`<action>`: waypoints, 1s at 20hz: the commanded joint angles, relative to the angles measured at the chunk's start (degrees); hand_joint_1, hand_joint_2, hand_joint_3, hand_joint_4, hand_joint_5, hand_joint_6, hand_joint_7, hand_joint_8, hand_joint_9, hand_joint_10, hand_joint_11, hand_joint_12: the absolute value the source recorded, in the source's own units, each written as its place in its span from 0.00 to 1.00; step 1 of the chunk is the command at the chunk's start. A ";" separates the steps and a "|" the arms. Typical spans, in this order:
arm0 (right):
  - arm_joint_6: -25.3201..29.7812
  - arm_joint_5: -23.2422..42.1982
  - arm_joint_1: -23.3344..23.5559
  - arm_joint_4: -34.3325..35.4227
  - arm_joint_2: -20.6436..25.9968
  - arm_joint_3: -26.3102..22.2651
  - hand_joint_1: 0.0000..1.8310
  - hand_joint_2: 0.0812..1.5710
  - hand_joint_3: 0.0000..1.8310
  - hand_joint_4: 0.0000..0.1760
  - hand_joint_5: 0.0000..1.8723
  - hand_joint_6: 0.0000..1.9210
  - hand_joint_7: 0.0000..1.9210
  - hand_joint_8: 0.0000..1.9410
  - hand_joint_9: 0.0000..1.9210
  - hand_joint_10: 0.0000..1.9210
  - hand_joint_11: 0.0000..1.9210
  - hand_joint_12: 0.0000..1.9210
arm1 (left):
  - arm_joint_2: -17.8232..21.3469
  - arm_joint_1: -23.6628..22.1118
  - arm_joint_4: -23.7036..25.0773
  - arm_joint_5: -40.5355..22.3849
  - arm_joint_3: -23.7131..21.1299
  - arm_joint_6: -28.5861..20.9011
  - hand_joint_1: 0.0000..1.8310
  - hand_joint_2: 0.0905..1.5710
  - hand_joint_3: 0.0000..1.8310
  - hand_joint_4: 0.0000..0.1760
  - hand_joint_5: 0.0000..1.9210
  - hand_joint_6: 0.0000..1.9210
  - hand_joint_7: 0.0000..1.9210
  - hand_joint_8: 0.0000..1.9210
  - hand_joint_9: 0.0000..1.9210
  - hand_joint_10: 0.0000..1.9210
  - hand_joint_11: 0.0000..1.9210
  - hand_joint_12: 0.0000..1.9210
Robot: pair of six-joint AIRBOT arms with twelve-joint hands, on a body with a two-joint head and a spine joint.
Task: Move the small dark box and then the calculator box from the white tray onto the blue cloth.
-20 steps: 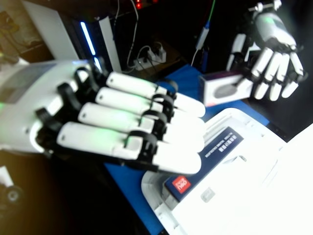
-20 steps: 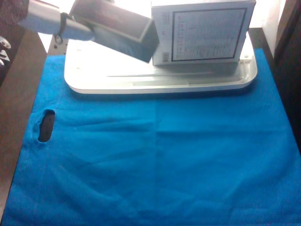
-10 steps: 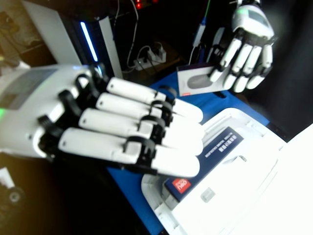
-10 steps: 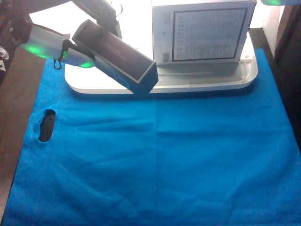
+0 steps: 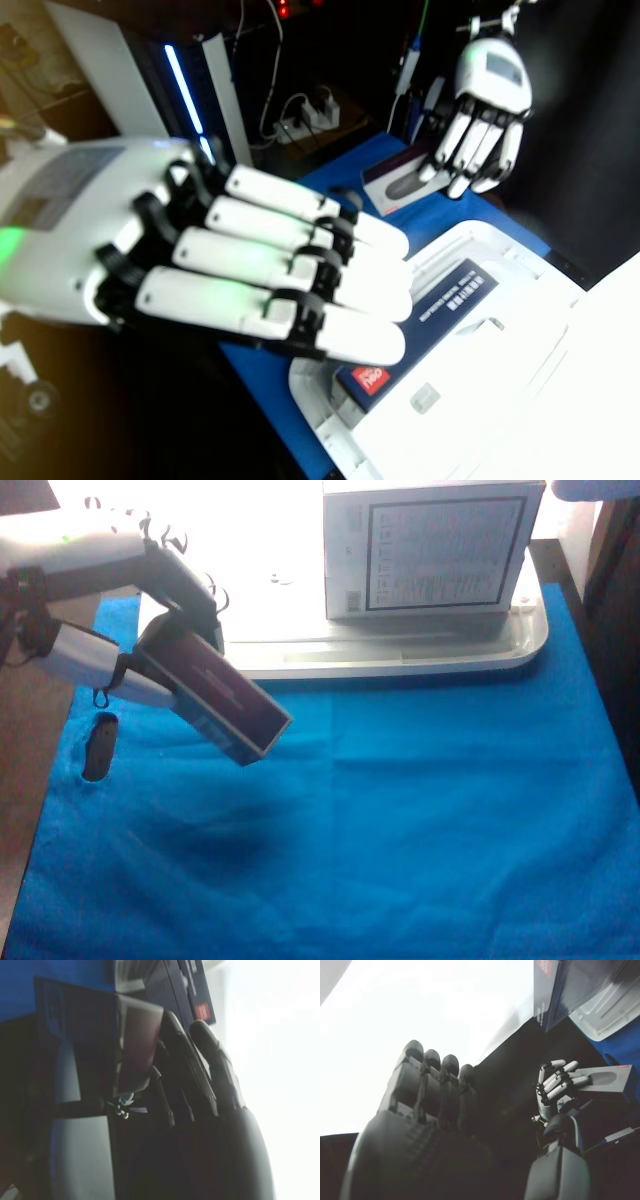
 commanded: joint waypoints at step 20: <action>0.47 5.75 -0.34 2.14 -0.18 0.22 0.28 0.48 0.00 0.00 0.21 0.00 0.17 0.00 0.12 0.00 0.07 0.01 | -4.19 9.82 -9.30 -4.83 1.89 -0.11 0.66 0.70 0.00 0.00 0.53 0.44 0.47 0.62 0.38 0.32 0.06 0.70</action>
